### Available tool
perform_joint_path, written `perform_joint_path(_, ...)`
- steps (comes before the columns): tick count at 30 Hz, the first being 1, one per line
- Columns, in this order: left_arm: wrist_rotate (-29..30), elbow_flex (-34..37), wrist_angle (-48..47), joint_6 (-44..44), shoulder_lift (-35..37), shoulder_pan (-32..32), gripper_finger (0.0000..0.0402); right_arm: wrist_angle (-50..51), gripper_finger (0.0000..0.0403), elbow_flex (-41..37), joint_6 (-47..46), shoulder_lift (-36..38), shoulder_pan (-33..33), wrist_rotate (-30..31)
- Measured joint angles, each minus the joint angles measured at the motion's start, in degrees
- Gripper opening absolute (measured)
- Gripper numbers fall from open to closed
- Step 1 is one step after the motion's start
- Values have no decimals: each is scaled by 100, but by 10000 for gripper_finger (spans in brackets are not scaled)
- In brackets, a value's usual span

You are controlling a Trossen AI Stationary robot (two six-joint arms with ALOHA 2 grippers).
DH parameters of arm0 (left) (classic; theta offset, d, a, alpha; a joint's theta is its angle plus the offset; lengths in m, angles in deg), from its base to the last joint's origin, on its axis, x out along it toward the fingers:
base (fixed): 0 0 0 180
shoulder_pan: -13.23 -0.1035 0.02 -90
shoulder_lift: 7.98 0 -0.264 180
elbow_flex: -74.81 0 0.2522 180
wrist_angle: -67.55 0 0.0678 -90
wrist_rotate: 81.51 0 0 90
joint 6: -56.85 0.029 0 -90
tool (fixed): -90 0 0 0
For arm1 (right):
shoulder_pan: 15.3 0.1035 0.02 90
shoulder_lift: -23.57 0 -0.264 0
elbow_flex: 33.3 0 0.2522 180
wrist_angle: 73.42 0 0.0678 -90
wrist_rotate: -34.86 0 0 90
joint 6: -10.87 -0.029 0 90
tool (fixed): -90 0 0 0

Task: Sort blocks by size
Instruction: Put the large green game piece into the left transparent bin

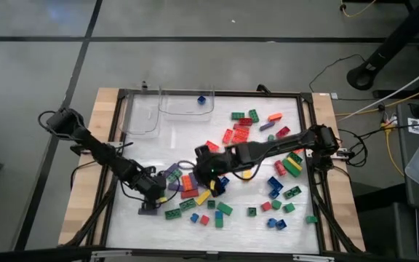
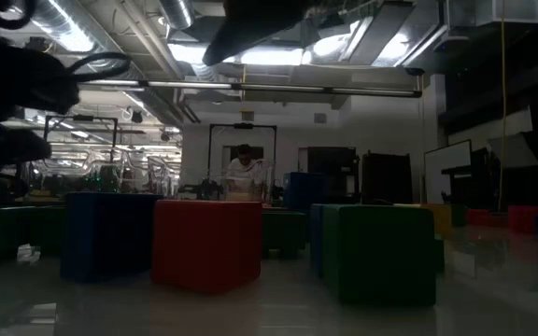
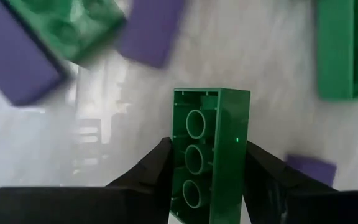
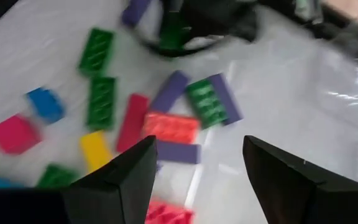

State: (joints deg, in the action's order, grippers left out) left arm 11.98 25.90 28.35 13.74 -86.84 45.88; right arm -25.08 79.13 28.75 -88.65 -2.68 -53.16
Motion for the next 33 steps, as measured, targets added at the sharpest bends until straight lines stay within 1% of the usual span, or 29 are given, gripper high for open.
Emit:
perform_joint_path(3,8,0,-22,2,229,-199,129,316,238,0,-26,0,174,-2)
perform_joint_path(9,-12,-7,-111,154,938,-714,129,600,238,-43,-577,-55,377,-14)
perform_joint_path(13,12,-9,-410,193,1600,-1117,133,560,238,-308,-781,-55,388,-57)
perform_joint_path(18,376,-11,-893,593,2583,-1672,131,333,238,-629,-876,-57,386,-171)
perform_joint_path(22,1130,-11,-1288,933,3414,-2183,132,-67,238,-887,-870,-57,388,-310)
perform_joint_path(24,1675,-13,-1448,1104,3811,-2423,136,-226,238,-1015,-868,-57,388,-310)
perform_joint_path(27,2678,-17,-1714,1317,4306,-2756,139,-480,238,-1214,-868,-57,388,-310)
perform_joint_path(30,3577,-17,-2018,1503,4616,-3067,140,-595,238,-1320,-868,-59,388,-310)
perform_joint_path(31,3804,-17,-2116,1559,4672,-3172,140,-640,238,-1364,-868,-59,388,-310)
perform_joint_path(33,4061,-11,-2166,1507,4746,-3382,141,-774,238,-1462,-866,-57,388,-308)
